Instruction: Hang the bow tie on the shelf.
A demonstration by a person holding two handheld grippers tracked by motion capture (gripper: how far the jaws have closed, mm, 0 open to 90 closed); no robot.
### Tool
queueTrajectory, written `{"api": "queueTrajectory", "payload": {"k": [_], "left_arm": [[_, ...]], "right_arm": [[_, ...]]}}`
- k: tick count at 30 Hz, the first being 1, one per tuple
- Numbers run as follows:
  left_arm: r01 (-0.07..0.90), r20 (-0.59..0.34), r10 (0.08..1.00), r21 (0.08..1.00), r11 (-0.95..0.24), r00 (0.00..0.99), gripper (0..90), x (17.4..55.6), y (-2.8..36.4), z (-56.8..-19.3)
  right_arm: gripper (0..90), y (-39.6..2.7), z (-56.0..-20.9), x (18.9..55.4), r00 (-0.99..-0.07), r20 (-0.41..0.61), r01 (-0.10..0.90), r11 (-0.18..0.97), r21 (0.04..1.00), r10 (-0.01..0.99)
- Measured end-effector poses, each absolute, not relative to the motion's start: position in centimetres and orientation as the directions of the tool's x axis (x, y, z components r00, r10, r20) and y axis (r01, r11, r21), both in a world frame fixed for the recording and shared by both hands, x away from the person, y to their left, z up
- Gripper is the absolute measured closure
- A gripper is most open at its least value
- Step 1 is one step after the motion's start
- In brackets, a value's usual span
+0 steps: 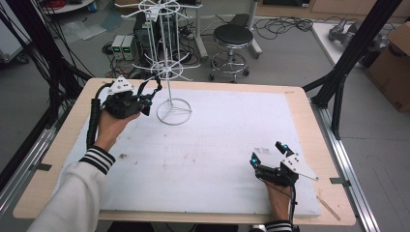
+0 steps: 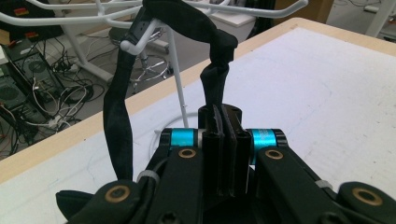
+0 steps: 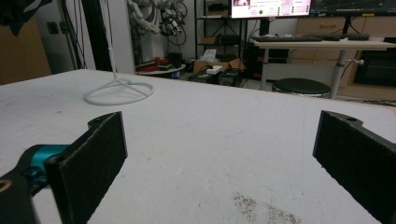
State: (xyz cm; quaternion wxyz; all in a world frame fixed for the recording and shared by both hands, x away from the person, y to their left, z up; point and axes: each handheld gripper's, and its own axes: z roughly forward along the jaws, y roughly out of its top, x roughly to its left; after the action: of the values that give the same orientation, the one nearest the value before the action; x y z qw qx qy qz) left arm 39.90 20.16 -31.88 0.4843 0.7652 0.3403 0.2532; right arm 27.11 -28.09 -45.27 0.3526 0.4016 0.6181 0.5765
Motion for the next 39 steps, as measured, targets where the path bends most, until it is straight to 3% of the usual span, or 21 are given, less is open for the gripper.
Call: {"api": "queueTrajectory", "payload": {"k": [6, 9, 12, 17, 28, 36, 39], "left_arm": [[0.305, 0.023, 0.764, 0.909, -0.285, 0.645, 81.5, 40.0, 20.5, -32.1], [0.324, 0.001, 0.753, 0.902, -0.284, 0.657, 60.4, 40.2, 20.7, -32.2], [0.348, -0.034, 0.735, 0.895, -0.279, 0.677, 24.7, 40.2, 21.0, -32.3], [0.306, -0.056, 0.719, 0.926, -0.223, 0.693, 10.4, 39.7, 22.5, -32.9], [0.271, -0.038, 0.731, 0.941, -0.204, 0.681, 7.0, 36.8, 25.5, -36.5], [0.153, -0.058, 0.767, 0.987, -0.053, 0.639, 7.0, 31.8, 28.8, -41.6], [0.111, -0.035, 0.774, 0.993, -0.045, 0.633, 7.0, 31.0, 29.0, -42.6]], "right_arm": [[1.8, -28.0, -45.3, 27.0, -0.426, 0.019, 0.084, 0.018, 0.996, 0.904], [1.9, -28.0, -45.3, 27.0, -0.426, 0.02, 0.084, 0.018, 0.996, 0.904], [1.8, -28.0, -45.3, 27.1, -0.428, 0.024, 0.09, 0.016, 0.996, 0.903], [1.8, -28.0, -45.3, 27.1, -0.432, 0.025, 0.088, 0.015, 0.996, 0.902], [1.8, -28.0, -45.3, 27.1, -0.432, 0.024, 0.089, 0.016, 0.996, 0.901], [1.9, -27.9, -45.3, 27.1, -0.429, 0.017, 0.088, 0.023, 0.996, 0.903], [1.9, -27.9, -45.3, 27.1, -0.429, 0.007, 0.084, 0.032, 0.996, 0.903]]}}
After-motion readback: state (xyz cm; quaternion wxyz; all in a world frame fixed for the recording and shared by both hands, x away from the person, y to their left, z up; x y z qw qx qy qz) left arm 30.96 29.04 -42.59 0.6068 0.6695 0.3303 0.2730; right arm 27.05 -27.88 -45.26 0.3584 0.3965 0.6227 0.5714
